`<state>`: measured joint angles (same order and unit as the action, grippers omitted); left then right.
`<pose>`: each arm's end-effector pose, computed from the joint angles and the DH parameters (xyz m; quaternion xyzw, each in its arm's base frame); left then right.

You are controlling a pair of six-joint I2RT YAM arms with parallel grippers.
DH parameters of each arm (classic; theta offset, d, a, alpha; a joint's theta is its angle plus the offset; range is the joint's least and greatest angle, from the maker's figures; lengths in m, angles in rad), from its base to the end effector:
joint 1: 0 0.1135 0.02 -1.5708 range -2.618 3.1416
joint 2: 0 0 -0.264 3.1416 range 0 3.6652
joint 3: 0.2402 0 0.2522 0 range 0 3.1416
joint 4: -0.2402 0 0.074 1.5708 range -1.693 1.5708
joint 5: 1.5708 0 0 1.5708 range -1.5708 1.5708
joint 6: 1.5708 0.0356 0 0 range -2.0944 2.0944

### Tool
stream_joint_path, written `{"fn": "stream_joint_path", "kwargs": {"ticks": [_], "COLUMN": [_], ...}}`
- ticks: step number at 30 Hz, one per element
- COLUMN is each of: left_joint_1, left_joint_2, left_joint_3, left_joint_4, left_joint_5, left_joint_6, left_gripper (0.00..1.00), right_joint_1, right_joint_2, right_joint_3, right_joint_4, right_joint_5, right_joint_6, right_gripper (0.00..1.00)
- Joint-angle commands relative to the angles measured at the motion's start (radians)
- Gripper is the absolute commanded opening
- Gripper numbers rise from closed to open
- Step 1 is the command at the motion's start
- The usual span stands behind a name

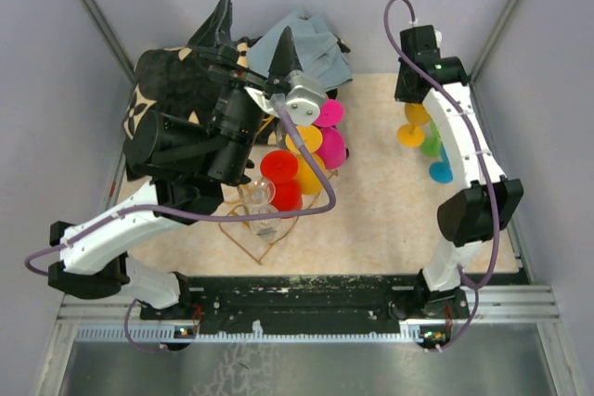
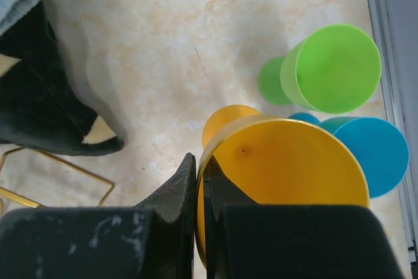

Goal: Take the wine glass off the wine glass rack
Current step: Place the wine glass at the center of the board.

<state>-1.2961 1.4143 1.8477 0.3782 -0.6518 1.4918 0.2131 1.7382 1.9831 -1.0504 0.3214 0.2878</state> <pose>0.0876 -0.2313 0.6058 0.2933 0.3545 0.2040 0.8641 0.3560 0.0655 0.4137 0.0939 0.9129 -0.0525 0.3939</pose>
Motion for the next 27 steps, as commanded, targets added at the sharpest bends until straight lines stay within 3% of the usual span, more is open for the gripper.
{"fn": "stream_joint_path", "kwargs": {"ticks": [1,9,27], "left_joint_1": [-0.001,-0.001,-0.001], "left_joint_2": [-0.029,-0.026,-0.014], "left_joint_3": [-0.008,-0.007,0.015], "left_joint_4": [-0.006,-0.020,-0.054], "left_joint_5": [-0.022,-0.022,-0.045], "left_joint_6": [-0.022,-0.022,-0.014], "left_gripper": [0.97,0.97,0.95], "right_joint_1": [-0.004,-0.010,-0.069], "right_joint_2": [0.018,0.132,0.139], "right_joint_3": [-0.030,0.005,-0.222], "right_joint_4": [0.125,0.158,0.372], "right_joint_5": [0.029,0.001,-0.023], "right_joint_6": [-0.025,0.036,0.053], "right_gripper": [0.00,0.00,0.00]}}
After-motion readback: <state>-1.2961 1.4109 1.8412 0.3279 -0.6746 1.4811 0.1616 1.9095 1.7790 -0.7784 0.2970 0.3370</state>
